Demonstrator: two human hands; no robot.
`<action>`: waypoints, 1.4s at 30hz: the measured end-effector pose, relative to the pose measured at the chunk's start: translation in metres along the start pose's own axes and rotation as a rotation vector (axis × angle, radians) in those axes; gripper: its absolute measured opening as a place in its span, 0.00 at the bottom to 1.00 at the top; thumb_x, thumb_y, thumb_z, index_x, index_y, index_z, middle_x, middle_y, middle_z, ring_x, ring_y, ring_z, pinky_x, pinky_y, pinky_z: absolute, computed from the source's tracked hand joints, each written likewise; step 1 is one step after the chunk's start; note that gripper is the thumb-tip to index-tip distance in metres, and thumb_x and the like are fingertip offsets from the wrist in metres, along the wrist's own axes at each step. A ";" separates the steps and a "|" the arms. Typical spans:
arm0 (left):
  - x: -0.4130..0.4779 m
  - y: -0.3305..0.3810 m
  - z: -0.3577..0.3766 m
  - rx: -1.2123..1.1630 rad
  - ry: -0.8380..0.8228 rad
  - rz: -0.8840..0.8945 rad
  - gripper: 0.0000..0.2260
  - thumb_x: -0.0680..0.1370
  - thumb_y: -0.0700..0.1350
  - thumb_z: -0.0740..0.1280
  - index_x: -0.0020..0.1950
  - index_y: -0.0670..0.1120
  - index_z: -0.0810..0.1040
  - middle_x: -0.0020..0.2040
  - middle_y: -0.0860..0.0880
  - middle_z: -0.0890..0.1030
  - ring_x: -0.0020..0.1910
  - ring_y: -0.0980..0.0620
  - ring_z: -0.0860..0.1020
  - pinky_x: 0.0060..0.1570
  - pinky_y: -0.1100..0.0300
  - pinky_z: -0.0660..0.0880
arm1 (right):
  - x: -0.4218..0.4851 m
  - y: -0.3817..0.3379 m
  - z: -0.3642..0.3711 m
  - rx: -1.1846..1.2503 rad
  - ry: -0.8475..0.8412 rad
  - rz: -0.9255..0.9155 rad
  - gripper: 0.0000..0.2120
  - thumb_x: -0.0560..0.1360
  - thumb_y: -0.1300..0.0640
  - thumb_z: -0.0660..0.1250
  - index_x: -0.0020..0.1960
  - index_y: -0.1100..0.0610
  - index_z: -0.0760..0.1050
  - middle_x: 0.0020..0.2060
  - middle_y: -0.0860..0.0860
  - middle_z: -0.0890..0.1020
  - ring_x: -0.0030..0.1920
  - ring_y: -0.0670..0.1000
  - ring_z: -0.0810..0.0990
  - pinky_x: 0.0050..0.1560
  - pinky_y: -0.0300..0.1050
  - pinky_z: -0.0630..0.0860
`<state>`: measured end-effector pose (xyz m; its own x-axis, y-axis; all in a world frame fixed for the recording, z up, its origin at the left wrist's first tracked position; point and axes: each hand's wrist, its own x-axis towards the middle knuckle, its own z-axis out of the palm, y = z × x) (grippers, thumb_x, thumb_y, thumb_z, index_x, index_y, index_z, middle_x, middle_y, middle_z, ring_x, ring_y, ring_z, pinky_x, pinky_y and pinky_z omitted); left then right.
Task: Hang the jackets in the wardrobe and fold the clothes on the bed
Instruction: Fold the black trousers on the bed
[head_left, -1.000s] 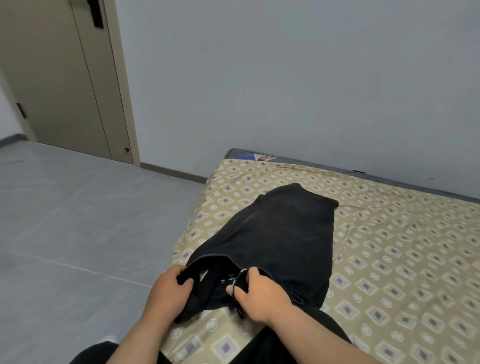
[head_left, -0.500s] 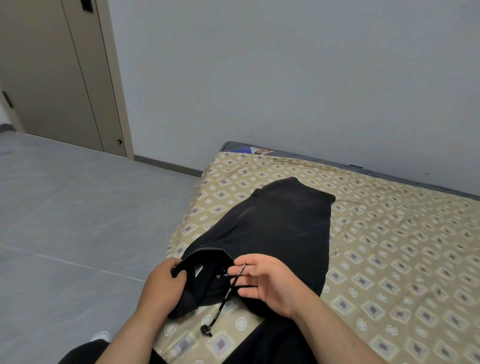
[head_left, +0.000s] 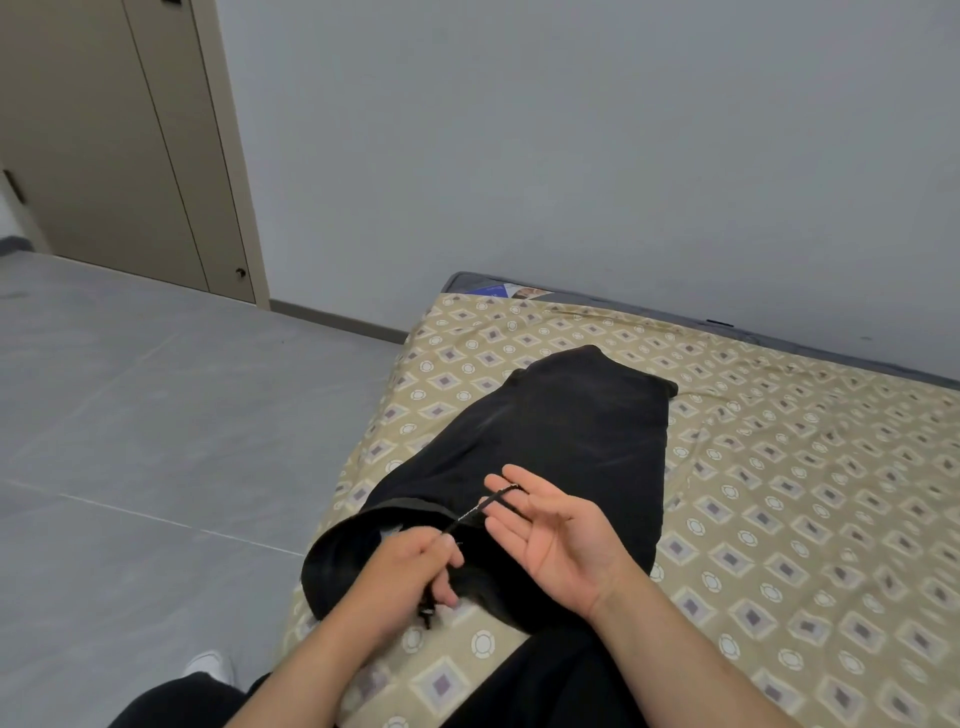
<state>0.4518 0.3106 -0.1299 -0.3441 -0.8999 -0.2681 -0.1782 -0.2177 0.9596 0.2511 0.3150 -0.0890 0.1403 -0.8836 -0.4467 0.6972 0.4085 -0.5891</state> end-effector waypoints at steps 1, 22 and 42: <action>0.002 0.000 -0.006 -0.063 0.028 -0.019 0.14 0.83 0.43 0.60 0.41 0.43 0.80 0.26 0.47 0.73 0.29 0.49 0.74 0.44 0.50 0.76 | 0.004 0.002 -0.002 -0.059 0.083 -0.023 0.21 0.73 0.68 0.64 0.66 0.61 0.74 0.58 0.59 0.83 0.56 0.60 0.83 0.48 0.51 0.83; 0.020 -0.010 -0.034 -0.397 0.253 -0.077 0.15 0.82 0.47 0.63 0.41 0.44 0.84 0.36 0.43 0.82 0.36 0.47 0.83 0.38 0.56 0.81 | 0.035 0.033 0.000 -1.348 0.327 -0.512 0.15 0.78 0.53 0.61 0.34 0.55 0.74 0.31 0.49 0.79 0.35 0.45 0.76 0.43 0.45 0.71; 0.021 -0.042 -0.068 0.593 0.435 -0.428 0.12 0.72 0.60 0.68 0.43 0.52 0.75 0.42 0.53 0.80 0.43 0.48 0.79 0.45 0.54 0.76 | 0.037 0.030 -0.027 -1.907 0.472 0.339 0.25 0.70 0.53 0.59 0.67 0.53 0.67 0.64 0.53 0.72 0.66 0.58 0.71 0.62 0.51 0.70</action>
<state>0.5147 0.2752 -0.1704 0.2266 -0.8765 -0.4247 -0.7073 -0.4479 0.5470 0.2582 0.3006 -0.1411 -0.3043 -0.7429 -0.5963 -0.8708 0.4707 -0.1420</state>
